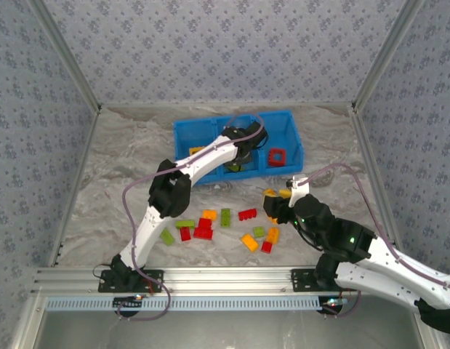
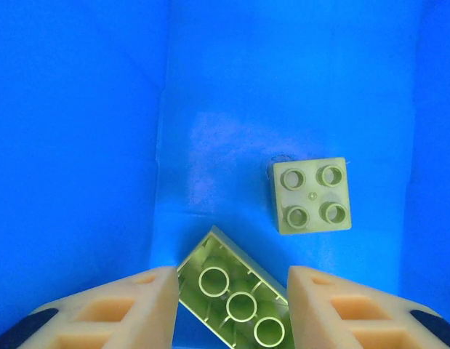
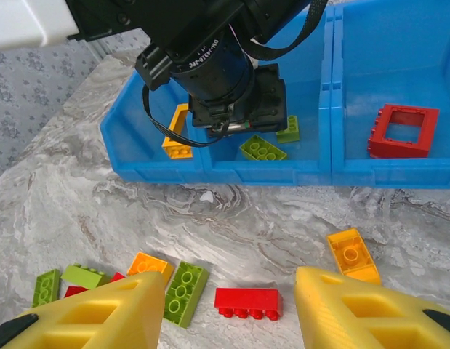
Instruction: Sort the legos into containers by color
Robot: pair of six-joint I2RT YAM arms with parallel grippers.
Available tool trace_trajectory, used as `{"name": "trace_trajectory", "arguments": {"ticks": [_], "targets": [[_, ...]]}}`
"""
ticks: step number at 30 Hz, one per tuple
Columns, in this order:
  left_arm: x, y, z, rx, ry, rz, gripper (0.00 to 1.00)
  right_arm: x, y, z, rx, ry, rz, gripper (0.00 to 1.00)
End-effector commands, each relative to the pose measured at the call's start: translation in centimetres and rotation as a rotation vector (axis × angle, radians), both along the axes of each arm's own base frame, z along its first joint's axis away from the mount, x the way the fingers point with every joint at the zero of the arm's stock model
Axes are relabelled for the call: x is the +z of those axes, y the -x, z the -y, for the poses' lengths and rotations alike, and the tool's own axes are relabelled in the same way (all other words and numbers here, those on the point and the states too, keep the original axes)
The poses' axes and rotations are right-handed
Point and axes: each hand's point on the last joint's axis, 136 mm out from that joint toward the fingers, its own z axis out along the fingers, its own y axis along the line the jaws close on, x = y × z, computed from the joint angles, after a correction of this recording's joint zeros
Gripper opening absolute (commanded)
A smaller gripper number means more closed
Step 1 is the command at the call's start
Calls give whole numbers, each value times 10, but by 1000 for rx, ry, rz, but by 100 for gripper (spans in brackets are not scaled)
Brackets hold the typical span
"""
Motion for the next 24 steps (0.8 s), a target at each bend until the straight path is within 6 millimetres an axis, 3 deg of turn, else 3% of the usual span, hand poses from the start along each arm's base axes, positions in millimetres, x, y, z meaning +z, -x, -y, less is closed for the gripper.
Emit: {"name": "trace_trajectory", "arguments": {"ticks": [1, 4, 7, 9, 12, 15, 17, 21, 24], "targets": [[80, 7, 5, -29, 55, 132, 43, -1, 0, 10, -29, 21, -14, 54], [131, 19, 7, -46, 96, 219, 45, -10, 0, 9, -16, 63, -49, 55], [180, 46, -8, -59, 136, 306, 54, -25, 2, 1, 12, 121, -119, 63], [206, 71, -22, -88, 191, 356, 60, -44, 5, -6, 37, 171, -191, 67], [225, 119, -44, -170, 254, 408, 68, -70, 7, -21, 67, 225, -298, 72], [227, 170, -52, -319, 326, 411, 71, -92, 6, -38, 79, 277, -393, 77], [223, 203, -49, -433, 404, 406, 72, -104, 3, -46, 74, 309, -442, 81], [209, 264, -61, -576, 435, 407, 77, -130, -6, -61, 55, 390, -532, 87], [199, 293, -76, -632, 398, 411, 77, -148, -13, -72, 61, 408, -587, 88]]}}
